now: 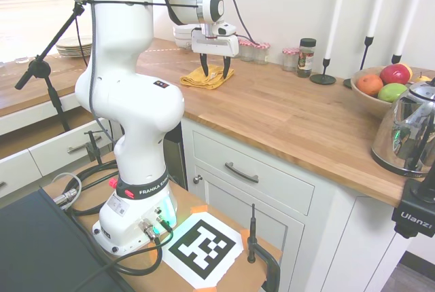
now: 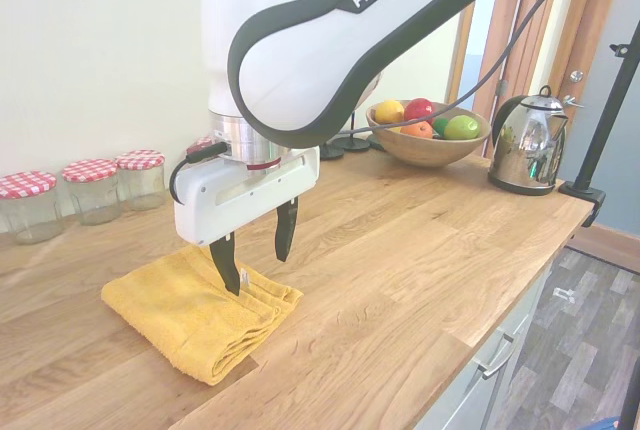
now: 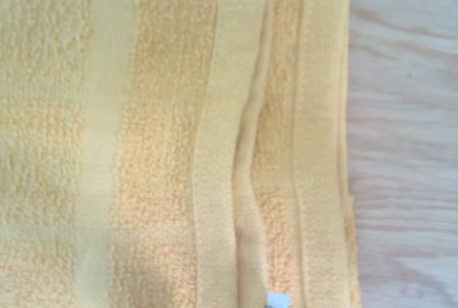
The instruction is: Wipe the counter
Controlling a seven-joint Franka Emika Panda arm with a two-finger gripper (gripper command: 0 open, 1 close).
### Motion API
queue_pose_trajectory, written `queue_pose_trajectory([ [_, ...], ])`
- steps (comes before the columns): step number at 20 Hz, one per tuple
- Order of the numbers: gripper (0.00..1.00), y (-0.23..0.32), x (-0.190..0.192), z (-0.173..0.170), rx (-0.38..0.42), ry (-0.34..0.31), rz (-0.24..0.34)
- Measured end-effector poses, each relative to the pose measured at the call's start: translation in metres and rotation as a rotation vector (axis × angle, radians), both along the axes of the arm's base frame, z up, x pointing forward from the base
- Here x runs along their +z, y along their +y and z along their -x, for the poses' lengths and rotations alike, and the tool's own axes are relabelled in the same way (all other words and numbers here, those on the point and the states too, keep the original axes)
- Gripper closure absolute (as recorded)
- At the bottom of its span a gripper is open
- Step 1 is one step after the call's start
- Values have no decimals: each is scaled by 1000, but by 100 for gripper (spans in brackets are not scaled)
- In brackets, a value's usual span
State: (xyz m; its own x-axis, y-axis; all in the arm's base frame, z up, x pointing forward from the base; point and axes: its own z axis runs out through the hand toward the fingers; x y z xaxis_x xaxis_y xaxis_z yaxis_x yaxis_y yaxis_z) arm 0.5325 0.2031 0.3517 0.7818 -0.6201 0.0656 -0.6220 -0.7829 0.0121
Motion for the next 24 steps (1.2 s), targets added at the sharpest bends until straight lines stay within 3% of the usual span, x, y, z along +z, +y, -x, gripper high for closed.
queue_pose_trajectory([
  [24,100,2,-1,-10,-3,5,-1],
])
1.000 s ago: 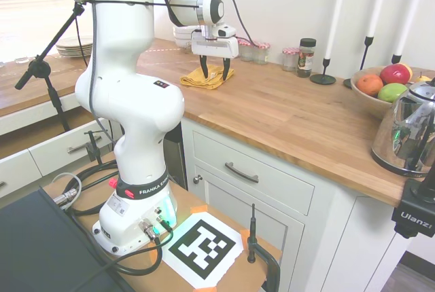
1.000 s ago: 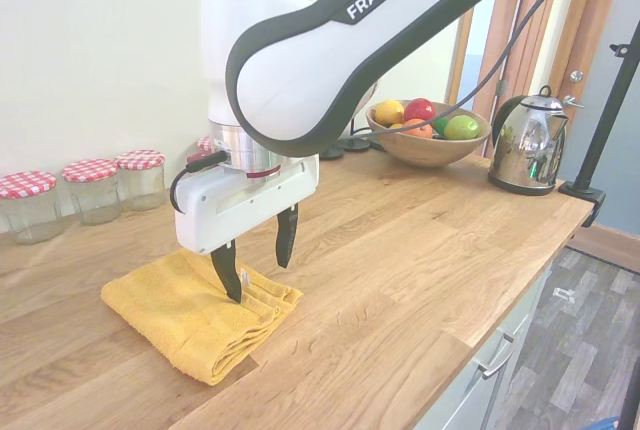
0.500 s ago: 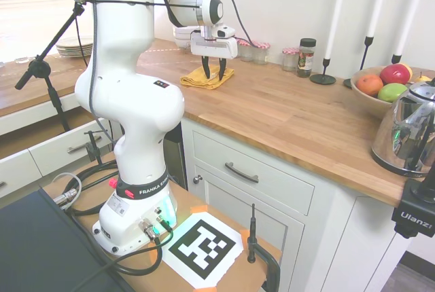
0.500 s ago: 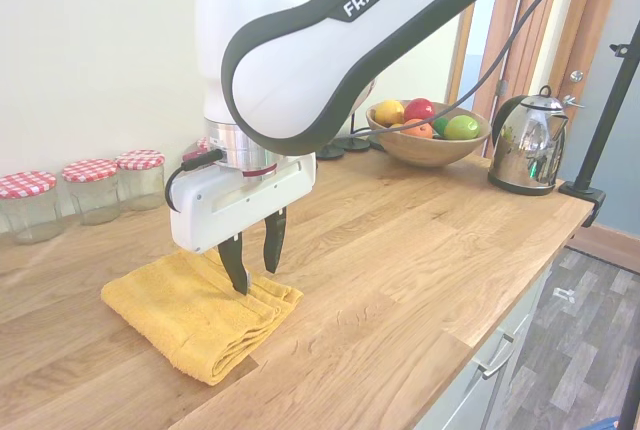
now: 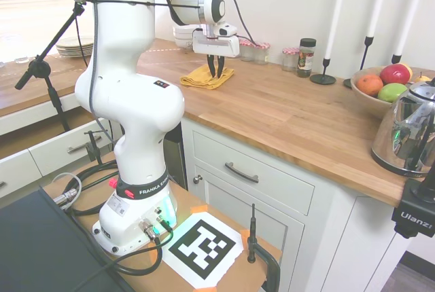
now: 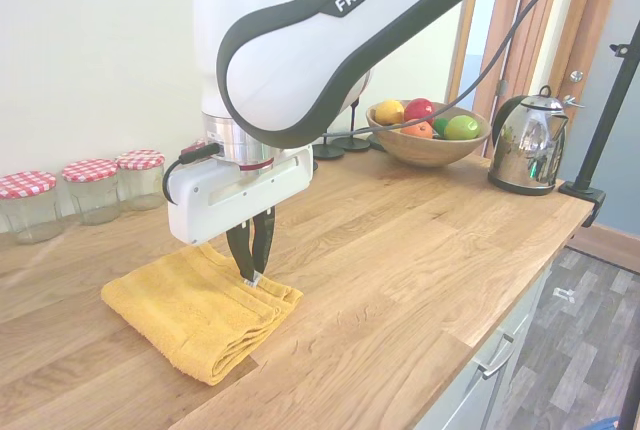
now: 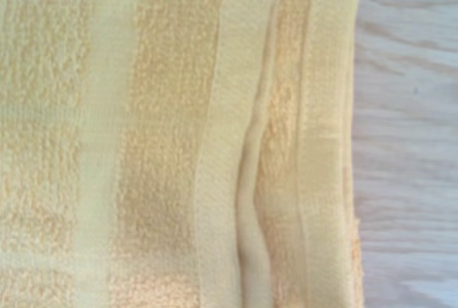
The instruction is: Wipe the counter
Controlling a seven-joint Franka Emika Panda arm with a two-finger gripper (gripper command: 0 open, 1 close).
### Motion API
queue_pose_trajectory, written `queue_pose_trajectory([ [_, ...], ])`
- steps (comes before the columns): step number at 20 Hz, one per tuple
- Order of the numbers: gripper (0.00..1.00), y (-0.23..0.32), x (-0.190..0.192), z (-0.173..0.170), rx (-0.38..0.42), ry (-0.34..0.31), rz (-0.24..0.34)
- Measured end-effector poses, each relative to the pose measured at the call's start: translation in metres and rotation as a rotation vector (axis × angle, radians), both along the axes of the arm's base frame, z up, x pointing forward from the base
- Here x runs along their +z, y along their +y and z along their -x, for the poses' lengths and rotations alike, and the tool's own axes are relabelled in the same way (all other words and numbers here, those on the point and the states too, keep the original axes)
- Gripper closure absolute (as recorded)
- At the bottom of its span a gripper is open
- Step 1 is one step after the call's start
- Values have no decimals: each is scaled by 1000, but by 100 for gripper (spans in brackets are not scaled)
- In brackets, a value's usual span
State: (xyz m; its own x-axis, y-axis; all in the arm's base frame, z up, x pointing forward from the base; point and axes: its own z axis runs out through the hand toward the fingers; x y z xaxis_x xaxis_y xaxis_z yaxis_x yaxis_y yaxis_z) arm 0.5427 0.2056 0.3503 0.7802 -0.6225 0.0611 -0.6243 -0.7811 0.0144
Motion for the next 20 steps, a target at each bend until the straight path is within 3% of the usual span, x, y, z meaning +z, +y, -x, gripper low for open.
queue_pose_trajectory([
  [10,100,4,-1,1,7,2,0],
  [11,0,4,-1,2,7,4,1],
  [20,0,10,-2,5,15,17,4],
])
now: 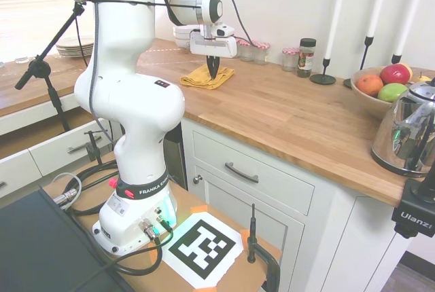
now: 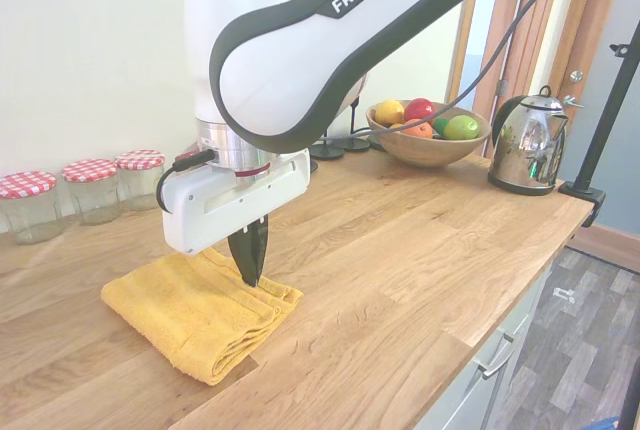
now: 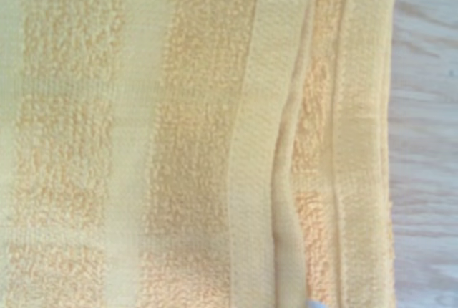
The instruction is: Wipe the counter
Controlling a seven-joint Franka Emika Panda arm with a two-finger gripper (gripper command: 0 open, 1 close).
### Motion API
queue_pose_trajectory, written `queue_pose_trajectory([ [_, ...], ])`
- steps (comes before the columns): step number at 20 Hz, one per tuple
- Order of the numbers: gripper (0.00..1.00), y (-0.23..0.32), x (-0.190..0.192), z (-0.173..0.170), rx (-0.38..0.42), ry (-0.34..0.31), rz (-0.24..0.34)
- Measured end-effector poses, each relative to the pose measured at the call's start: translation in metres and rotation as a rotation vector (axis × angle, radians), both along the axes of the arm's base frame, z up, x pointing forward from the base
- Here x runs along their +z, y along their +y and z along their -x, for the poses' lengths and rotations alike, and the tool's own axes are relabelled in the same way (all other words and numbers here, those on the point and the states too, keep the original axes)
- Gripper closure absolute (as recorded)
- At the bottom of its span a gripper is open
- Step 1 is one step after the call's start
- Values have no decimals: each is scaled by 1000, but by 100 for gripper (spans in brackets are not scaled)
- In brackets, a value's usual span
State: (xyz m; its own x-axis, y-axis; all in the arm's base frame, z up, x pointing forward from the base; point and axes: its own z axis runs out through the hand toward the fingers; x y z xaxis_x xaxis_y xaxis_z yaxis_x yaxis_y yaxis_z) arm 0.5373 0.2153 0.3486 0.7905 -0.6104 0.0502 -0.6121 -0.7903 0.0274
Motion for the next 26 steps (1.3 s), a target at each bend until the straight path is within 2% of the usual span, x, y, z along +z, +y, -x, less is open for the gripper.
queue_pose_trajectory([
  [18,0,12,13,-3,17,-22,-10],
  [26,0,23,7,-1,35,-13,-9],
])
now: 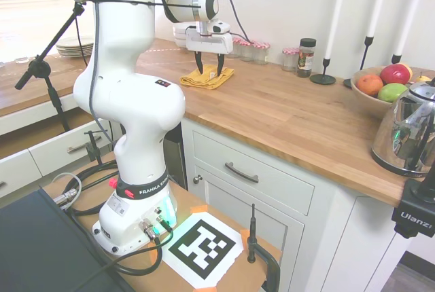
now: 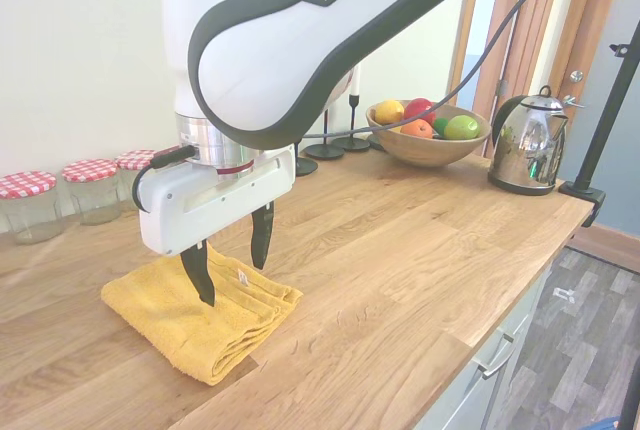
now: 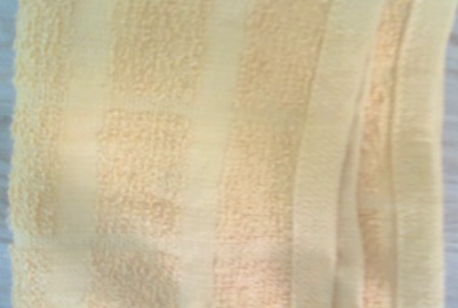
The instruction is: Wipe the counter
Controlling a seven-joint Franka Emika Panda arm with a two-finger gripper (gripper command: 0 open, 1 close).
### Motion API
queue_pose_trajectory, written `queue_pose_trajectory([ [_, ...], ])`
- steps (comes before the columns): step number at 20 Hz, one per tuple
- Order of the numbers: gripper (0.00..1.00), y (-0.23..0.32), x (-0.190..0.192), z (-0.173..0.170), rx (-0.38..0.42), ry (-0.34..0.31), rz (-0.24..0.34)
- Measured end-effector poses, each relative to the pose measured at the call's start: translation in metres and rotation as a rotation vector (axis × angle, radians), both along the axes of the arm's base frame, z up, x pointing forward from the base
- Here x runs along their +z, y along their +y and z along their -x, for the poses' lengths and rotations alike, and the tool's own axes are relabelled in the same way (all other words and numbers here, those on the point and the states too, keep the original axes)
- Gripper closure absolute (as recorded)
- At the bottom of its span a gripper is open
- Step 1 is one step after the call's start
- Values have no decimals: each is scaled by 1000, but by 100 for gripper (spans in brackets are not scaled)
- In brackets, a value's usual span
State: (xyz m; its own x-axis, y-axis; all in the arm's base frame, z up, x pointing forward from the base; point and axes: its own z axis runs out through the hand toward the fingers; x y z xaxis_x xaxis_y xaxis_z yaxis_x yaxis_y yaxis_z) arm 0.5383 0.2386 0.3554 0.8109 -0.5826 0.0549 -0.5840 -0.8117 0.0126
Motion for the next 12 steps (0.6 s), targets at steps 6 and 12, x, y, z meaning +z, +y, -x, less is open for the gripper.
queue_pose_trajectory([
  [6,0,2,-7,-2,2,7,0],
  [12,0,3,-17,-6,2,21,2],
])
